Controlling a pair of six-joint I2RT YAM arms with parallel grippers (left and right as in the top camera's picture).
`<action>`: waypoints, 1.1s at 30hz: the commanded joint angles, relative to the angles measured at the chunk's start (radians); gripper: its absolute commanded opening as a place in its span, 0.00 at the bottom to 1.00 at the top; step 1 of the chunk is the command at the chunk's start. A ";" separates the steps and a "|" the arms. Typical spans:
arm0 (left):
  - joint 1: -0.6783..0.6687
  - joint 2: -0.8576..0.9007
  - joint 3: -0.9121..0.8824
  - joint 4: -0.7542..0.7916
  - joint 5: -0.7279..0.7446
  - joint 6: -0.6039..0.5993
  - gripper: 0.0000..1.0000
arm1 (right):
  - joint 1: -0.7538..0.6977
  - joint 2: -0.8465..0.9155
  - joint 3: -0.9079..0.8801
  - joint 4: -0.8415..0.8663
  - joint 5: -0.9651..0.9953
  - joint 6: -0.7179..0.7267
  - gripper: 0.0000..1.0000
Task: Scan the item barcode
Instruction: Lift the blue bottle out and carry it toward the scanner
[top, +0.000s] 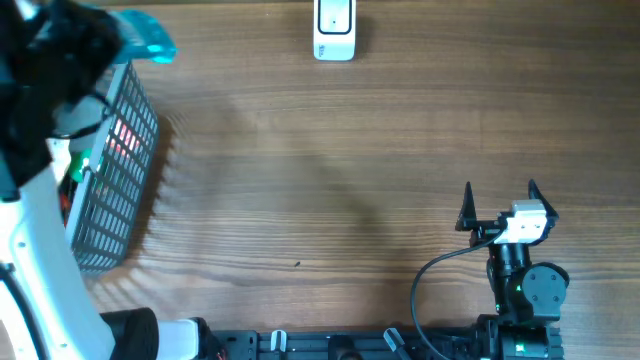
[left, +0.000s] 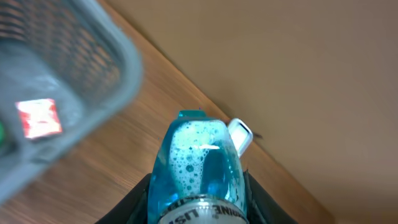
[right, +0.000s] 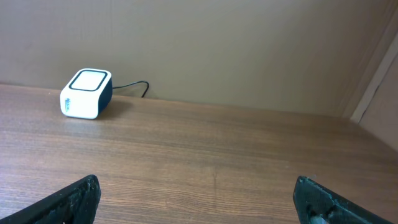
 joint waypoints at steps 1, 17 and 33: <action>-0.117 0.013 0.013 0.023 -0.087 -0.068 0.36 | -0.004 0.000 -0.001 0.002 -0.016 -0.010 1.00; -0.447 0.330 0.013 -0.055 -0.382 -0.301 0.35 | -0.004 0.000 -0.001 0.002 -0.016 -0.010 1.00; -0.486 0.603 0.013 -0.142 -0.548 -0.764 0.37 | -0.004 0.000 -0.001 0.002 -0.016 -0.011 1.00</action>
